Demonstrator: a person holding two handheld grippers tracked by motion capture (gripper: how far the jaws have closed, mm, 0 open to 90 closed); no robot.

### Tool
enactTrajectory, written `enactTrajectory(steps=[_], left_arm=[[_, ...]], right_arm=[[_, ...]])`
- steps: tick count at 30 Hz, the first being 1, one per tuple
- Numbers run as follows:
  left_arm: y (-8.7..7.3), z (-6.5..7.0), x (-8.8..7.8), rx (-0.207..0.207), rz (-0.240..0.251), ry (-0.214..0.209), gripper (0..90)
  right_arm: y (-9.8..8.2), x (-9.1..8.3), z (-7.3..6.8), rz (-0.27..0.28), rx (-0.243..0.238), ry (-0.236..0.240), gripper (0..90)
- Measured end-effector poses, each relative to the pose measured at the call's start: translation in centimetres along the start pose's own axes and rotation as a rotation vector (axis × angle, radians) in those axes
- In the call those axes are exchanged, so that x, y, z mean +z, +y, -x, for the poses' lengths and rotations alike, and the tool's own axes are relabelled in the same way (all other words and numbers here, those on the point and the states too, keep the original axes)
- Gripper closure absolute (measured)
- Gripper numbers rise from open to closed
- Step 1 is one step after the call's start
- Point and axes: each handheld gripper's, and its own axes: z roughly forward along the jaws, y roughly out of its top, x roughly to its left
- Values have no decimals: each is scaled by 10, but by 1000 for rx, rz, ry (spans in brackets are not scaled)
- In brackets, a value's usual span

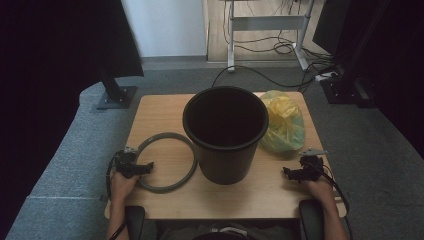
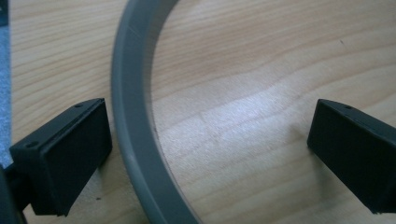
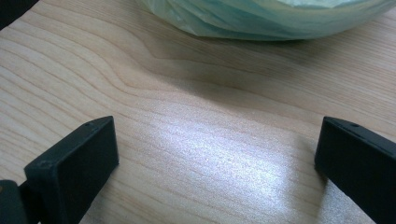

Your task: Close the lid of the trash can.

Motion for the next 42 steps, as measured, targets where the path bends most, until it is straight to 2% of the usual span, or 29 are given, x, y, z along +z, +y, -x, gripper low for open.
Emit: enactTrajectory(steps=[5,8,15,19,21,26,29,33,36,42], left_arm=[[0,-1,0,-8,5,6,1],[0,-4,-2,-24,28,21,71],[0,-14,-9,-74,42,60,430],[4,-14,-11,-73,21,59,642],[7,-12,-11,-67,4,78,731],[10,-13,-10,-55,-16,73,775],[10,-16,-11,-91,-17,54,781],[11,-19,-12,-119,-26,31,783],[11,-21,-13,-131,-22,12,784],[11,-21,-20,-137,-11,4,786]], right_arm=[[0,0,0,0,0,0,0],[0,0,0,0,0,0,0],[0,0,0,0,0,0,0],[0,0,0,0,0,0,0],[0,0,0,0,0,0,0],[0,0,0,0,0,0,0],[0,0,0,0,0,0,0],[0,0,0,0,0,0,0],[0,0,0,0,1,0,0],[0,0,0,0,0,0,0]])
